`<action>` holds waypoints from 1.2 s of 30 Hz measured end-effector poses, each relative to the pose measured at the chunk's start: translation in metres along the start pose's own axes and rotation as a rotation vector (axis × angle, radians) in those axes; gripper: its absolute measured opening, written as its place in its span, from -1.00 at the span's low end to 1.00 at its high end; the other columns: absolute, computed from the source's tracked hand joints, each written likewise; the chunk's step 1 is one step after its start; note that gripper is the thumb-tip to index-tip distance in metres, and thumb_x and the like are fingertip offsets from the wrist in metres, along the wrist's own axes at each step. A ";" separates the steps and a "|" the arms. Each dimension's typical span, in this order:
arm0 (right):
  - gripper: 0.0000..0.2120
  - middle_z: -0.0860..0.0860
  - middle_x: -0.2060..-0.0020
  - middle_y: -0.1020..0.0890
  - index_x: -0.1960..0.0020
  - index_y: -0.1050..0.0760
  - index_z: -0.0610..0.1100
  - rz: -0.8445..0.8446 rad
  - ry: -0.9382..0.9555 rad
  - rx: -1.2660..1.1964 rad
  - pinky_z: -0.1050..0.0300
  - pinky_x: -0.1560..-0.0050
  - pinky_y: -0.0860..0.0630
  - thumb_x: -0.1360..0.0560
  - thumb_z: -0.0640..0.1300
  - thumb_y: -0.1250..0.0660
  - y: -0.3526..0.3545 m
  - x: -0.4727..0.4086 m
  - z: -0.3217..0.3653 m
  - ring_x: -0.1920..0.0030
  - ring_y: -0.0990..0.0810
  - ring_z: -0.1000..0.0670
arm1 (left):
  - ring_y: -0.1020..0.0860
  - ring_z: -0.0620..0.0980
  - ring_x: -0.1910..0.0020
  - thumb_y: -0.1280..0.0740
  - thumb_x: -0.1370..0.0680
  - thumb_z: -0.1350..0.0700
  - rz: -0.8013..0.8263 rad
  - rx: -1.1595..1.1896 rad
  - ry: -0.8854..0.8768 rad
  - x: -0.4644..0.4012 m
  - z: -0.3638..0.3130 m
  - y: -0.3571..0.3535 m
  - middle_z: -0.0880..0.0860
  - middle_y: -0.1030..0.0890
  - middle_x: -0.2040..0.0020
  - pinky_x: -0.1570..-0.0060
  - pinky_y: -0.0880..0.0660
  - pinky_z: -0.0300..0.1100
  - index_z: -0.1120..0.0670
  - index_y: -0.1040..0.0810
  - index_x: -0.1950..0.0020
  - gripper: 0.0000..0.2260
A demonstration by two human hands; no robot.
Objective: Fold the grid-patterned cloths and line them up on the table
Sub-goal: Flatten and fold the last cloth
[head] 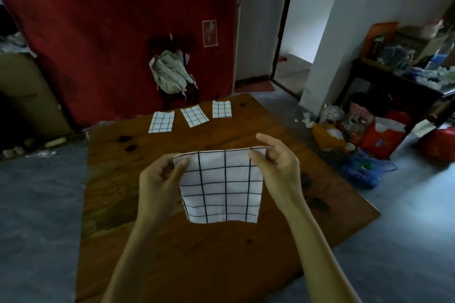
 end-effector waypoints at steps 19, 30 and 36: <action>-0.67 0.01 0.10 -0.69 -0.17 -0.51 0.02 -0.112 0.001 -0.137 0.13 0.01 -0.61 -0.46 -0.23 -0.44 0.004 0.004 -0.001 0.07 -0.67 0.04 | -0.51 -0.25 0.35 -0.18 -0.61 0.20 0.121 0.034 0.047 -0.018 0.007 -0.016 -0.05 -0.59 0.18 0.44 -0.43 -0.39 -0.04 -0.55 -0.02 -0.81; -0.69 -0.01 0.11 -0.69 -0.19 -0.52 -0.03 -0.145 0.008 -0.122 0.18 0.03 -0.60 -0.47 -0.22 -0.42 0.007 0.003 -0.005 0.06 -0.66 0.04 | -0.50 -0.25 0.40 -0.15 -0.61 0.19 0.167 0.082 0.117 -0.020 0.013 -0.020 0.03 -0.59 0.13 0.48 -0.41 -0.42 0.13 -0.56 -0.12 -0.78; -0.70 -0.02 0.12 -0.68 -0.16 -0.52 0.03 -0.143 -0.017 -0.104 0.15 -0.01 -0.60 -0.50 -0.26 -0.39 0.011 0.002 -0.009 0.05 -0.65 0.04 | -0.58 -0.27 0.17 -0.16 -0.60 0.22 0.186 0.069 0.110 -0.018 0.006 -0.022 -0.08 -0.62 0.01 0.28 -0.50 -0.42 -0.04 -0.55 -0.05 -0.77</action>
Point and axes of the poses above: each hand's wrist, its own x-axis away from the middle knuckle, its own y-axis out of the back of the hand, z = x × y, the point moved 9 cm from there along -x, towards the middle knuckle
